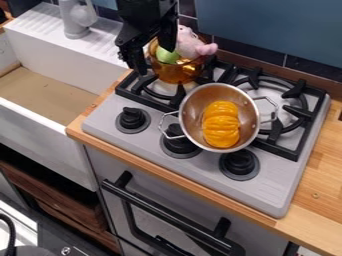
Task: Move the orange pot to middle top of the burner
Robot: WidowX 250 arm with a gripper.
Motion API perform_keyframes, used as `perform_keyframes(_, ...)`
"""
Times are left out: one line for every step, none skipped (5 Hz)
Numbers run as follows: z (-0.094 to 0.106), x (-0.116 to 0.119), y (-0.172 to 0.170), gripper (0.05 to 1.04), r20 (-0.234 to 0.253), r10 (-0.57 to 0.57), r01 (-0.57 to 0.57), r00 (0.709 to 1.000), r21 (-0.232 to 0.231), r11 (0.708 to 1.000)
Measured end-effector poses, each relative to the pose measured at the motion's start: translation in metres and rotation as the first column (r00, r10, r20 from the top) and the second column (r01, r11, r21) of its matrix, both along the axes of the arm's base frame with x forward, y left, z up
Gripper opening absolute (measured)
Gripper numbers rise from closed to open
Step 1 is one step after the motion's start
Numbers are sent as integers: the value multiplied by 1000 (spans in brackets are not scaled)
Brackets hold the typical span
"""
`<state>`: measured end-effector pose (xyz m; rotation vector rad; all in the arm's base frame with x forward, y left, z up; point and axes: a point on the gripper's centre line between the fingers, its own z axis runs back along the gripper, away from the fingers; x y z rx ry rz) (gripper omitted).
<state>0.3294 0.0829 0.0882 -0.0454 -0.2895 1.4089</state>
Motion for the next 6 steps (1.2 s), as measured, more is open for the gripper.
perform_keyframes(1,1,1,994,11,50,-50,999,24,998)
perform_keyframes(-8,-2,1,994,-29,86,-85,996,41,996)
perform_keyframes(-10,-1,-1,994,-31,84,-82,996,50,995)
perform_keyframes(-19,1,-5,962,-44,92,-89,995,64,994)
perform_keyframes(-18,7,-6,705,-38,102,-100,994,58,993)
perform_keyframes(-23,8,-9,413,-46,101,-98,994,64,993)
